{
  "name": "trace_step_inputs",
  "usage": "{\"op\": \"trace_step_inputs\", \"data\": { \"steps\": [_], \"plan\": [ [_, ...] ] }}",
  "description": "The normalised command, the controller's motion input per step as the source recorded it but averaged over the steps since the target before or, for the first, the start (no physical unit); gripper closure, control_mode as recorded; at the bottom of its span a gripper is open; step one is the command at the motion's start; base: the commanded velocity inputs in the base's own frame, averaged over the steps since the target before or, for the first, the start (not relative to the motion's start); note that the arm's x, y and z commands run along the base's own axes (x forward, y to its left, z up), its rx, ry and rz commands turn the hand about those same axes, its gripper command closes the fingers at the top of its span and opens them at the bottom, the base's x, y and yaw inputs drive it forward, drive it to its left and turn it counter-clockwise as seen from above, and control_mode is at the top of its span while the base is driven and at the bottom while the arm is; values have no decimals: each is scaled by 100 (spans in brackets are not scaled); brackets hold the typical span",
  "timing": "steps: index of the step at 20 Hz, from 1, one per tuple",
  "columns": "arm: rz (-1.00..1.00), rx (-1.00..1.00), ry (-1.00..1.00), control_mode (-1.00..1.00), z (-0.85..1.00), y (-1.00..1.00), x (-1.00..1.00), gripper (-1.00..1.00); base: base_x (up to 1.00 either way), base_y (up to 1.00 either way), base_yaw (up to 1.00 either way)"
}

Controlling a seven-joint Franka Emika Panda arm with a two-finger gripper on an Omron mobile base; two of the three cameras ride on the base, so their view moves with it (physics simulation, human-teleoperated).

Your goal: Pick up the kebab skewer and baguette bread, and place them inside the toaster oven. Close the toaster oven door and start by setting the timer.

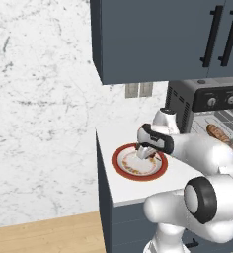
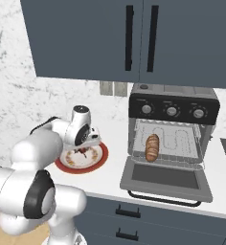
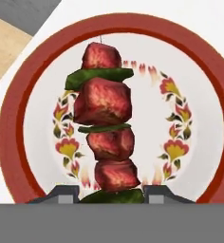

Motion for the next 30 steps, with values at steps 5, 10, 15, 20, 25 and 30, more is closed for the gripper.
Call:
{"op": "trace_step_inputs", "data": {
  "steps": [5,10,15,20,25,30],
  "plan": [
    [0,6,0,-100,100,-71,-57,100,0,0,0],
    [-2,1,0,-100,100,-72,-49,100,0,0,0],
    [-5,0,3,-100,67,-87,-27,100,0,0,0],
    [-8,-1,0,-100,10,-100,-11,100,0,0,0],
    [-18,0,3,-100,30,-100,17,100,0,0,0],
    [-19,0,6,-100,8,-96,16,100,0,0,0]
  ]
}}
